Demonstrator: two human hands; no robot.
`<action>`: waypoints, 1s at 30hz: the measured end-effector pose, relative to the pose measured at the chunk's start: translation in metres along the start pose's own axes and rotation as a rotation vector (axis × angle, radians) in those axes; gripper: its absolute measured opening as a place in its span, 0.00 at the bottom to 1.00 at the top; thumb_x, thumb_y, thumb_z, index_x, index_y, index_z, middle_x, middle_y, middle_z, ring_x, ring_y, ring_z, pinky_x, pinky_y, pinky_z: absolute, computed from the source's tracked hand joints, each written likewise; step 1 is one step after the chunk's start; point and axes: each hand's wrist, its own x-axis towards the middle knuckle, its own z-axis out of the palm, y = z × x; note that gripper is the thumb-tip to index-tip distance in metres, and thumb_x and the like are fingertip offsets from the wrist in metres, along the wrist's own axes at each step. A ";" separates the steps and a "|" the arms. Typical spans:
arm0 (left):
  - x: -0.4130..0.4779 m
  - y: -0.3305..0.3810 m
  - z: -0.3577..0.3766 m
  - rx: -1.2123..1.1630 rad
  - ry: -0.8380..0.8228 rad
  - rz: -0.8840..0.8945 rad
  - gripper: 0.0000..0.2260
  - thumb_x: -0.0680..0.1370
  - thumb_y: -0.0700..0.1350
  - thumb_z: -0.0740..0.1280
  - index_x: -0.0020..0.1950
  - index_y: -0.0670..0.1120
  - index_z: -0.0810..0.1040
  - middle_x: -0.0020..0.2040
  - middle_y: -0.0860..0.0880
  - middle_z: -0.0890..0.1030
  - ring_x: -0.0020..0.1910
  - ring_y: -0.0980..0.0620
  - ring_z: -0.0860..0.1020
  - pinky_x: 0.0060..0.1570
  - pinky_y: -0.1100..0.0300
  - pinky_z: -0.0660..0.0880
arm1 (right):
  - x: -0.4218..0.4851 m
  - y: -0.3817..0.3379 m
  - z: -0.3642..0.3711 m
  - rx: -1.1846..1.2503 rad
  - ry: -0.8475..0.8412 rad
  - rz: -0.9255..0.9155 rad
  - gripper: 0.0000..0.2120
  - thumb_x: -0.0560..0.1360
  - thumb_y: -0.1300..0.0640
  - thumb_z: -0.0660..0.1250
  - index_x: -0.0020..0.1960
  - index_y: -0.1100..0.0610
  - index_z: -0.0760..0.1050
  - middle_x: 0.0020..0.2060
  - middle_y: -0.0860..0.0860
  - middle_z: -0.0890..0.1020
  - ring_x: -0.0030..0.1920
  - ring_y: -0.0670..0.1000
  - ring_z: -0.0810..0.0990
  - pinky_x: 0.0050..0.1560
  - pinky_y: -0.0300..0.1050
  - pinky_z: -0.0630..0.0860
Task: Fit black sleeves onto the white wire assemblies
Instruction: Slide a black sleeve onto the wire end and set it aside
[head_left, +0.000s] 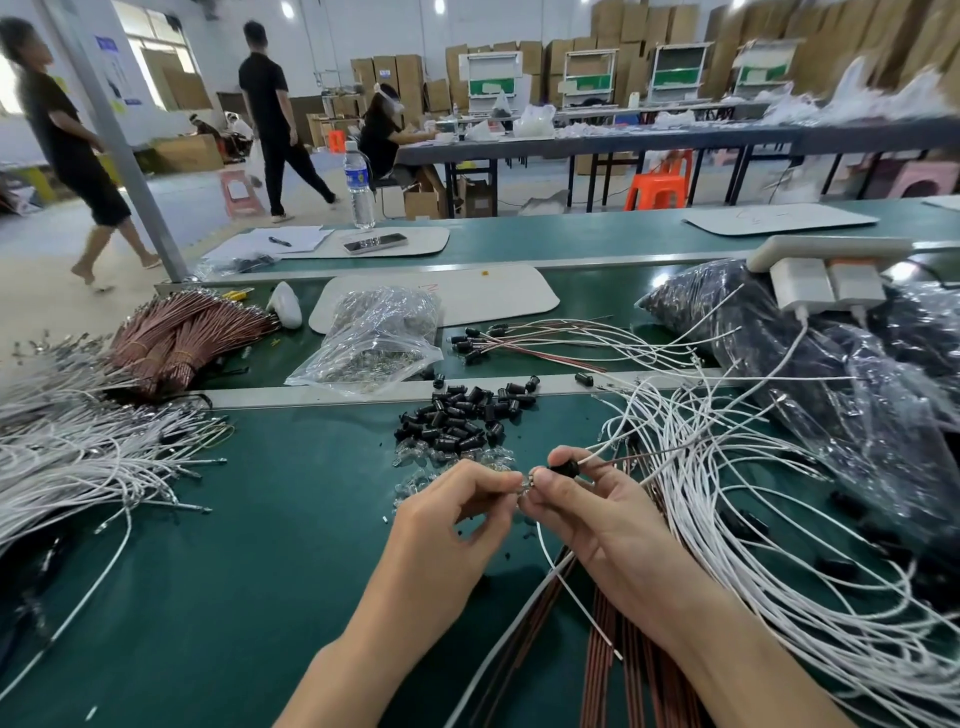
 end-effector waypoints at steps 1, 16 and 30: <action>0.000 -0.001 -0.001 -0.011 -0.003 -0.012 0.12 0.78 0.36 0.72 0.54 0.54 0.82 0.51 0.60 0.85 0.51 0.57 0.84 0.53 0.65 0.79 | 0.000 0.000 0.000 -0.008 0.000 0.001 0.13 0.66 0.68 0.74 0.49 0.61 0.78 0.38 0.59 0.83 0.39 0.53 0.85 0.43 0.43 0.83; 0.001 0.001 0.006 0.028 0.000 0.001 0.14 0.78 0.40 0.70 0.57 0.59 0.79 0.52 0.62 0.84 0.52 0.60 0.83 0.53 0.69 0.77 | 0.002 0.005 -0.002 -0.053 0.004 -0.022 0.12 0.66 0.65 0.75 0.48 0.60 0.79 0.41 0.58 0.84 0.44 0.53 0.86 0.44 0.41 0.83; 0.006 0.010 -0.002 0.510 0.035 0.220 0.06 0.78 0.52 0.65 0.50 0.52 0.79 0.44 0.62 0.74 0.41 0.67 0.69 0.38 0.69 0.72 | 0.000 0.003 0.001 -0.111 -0.046 0.052 0.08 0.66 0.64 0.77 0.44 0.56 0.84 0.44 0.62 0.84 0.42 0.55 0.84 0.46 0.47 0.83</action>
